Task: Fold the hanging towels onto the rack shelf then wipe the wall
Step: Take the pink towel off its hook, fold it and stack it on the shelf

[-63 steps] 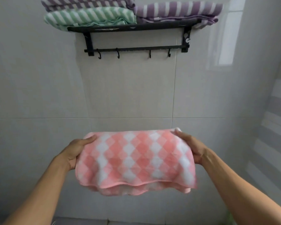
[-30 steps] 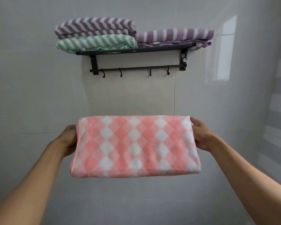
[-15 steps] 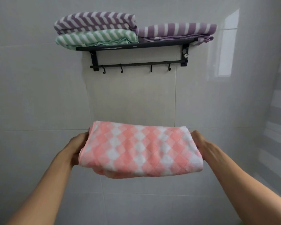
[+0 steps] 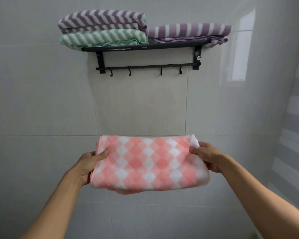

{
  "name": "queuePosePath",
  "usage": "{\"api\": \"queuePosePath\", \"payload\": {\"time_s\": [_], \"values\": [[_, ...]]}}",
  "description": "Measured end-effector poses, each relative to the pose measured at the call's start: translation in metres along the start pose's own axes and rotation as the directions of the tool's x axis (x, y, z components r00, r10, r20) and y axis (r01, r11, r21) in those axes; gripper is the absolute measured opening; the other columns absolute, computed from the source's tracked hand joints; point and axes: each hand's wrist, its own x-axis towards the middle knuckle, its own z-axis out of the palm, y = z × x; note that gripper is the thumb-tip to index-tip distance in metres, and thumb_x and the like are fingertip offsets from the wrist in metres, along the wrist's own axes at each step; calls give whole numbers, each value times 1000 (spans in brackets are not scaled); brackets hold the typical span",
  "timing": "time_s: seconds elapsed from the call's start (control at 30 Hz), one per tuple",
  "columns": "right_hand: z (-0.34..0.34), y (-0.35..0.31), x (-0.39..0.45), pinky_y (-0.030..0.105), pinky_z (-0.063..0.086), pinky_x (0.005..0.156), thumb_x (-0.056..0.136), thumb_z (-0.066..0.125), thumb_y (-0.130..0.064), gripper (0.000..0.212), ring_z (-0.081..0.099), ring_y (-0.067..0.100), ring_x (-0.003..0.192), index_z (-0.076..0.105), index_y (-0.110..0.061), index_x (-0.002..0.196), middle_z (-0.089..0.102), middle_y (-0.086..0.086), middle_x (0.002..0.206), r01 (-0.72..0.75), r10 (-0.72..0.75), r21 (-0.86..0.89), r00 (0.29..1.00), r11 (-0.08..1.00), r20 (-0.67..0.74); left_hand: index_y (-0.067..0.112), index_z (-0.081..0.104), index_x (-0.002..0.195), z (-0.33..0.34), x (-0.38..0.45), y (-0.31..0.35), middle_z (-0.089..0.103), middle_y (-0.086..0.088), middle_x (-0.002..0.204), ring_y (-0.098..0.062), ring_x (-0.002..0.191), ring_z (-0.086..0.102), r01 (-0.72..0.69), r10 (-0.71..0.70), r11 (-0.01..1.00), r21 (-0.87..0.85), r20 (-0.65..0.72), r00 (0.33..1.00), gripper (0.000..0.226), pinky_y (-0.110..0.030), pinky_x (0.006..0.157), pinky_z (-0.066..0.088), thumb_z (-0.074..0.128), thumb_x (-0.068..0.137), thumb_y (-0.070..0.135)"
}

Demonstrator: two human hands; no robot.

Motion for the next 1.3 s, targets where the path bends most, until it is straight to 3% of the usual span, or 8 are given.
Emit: {"api": "queuePosePath", "payload": {"time_s": [0.13, 0.3, 0.47, 0.57, 0.67, 0.9, 1.13, 1.3], "values": [[9, -4, -1, 47, 60, 81, 104, 41, -22, 20, 69, 33, 95, 57, -23, 115, 69, 10, 108, 176, -183, -82, 979, 981, -85, 4, 57, 123, 8, 5, -7, 74, -19, 110, -34, 93, 74, 0, 0, 1000, -14, 13, 1000, 37, -44, 69, 62, 58, 99, 32], [18, -5, -5, 37, 46, 86, 105, 41, -23, 27, 60, 31, 104, 57, -13, 125, 66, 10, 114, 308, -392, -306, 878, 901, -273, 11, 49, 124, 8, 15, -1, 66, -5, 104, -19, 81, 69, -160, 165, 984, 81, -61, 984, 45, -23, 46, 54, 64, 94, 39], [23, -4, -20, 38, 47, 78, 105, 46, -25, 19, 63, 33, 94, 60, -13, 104, 68, 10, 99, 357, -479, -347, 789, 867, -385, 9, 50, 138, -20, 28, 18, 72, -17, 112, -31, 86, 76, -104, 107, 994, -32, 92, 990, 69, -39, 58, 60, 82, 79, 27], [28, -3, -35, 37, 44, 72, 105, 47, -27, 22, 61, 29, 86, 60, -11, 100, 68, 8, 91, 379, -502, -340, 746, 861, -438, -3, 58, 127, -30, 33, 30, 72, -24, 112, -37, 92, 74, -46, 65, 995, -90, 222, 973, 89, -45, 63, 61, 98, 49, 18], [31, -2, -50, 34, 40, 66, 105, 48, -26, 21, 58, 22, 78, 60, -12, 95, 66, 6, 85, 383, -500, -326, 726, 864, -472, -12, 63, 113, -29, 33, 40, 71, -28, 111, -34, 81, 75, 4, 26, 995, -104, 285, 958, 55, -43, 59, 62, 81, 63, 3], [18, -5, -91, 32, 42, 62, 104, 50, -29, 24, 52, 13, 67, 59, -15, 87, 60, -1, 74, 386, -491, -303, 668, 871, -560, -8, 66, 112, -14, 15, 46, 72, -24, 111, -34, 89, 75, 118, -96, 992, -43, 354, 930, 37, -47, 66, 63, 70, 81, 12], [-26, -19, -143, 34, 40, 67, 103, 50, -36, 30, 53, 22, 72, 53, -22, 77, 58, -2, 72, 404, -490, -283, 636, 870, -597, 4, 52, 130, 35, -38, 56, 72, -20, 114, -36, 96, 73, -109, 106, 994, 1, 223, 969, 38, -45, 70, 62, 61, 99, 25], [-76, -14, -196, 36, 47, 74, 97, 54, -55, 41, 62, 25, 81, 68, -17, 92, 69, 0, 81, 429, -505, -285, 591, 857, -629, 3, 54, 123, 75, -93, 70, 69, -19, 111, -34, 88, 72, -241, 246, 969, -53, 117, 962, 36, -38, 58, 62, 69, 93, 15]]}}
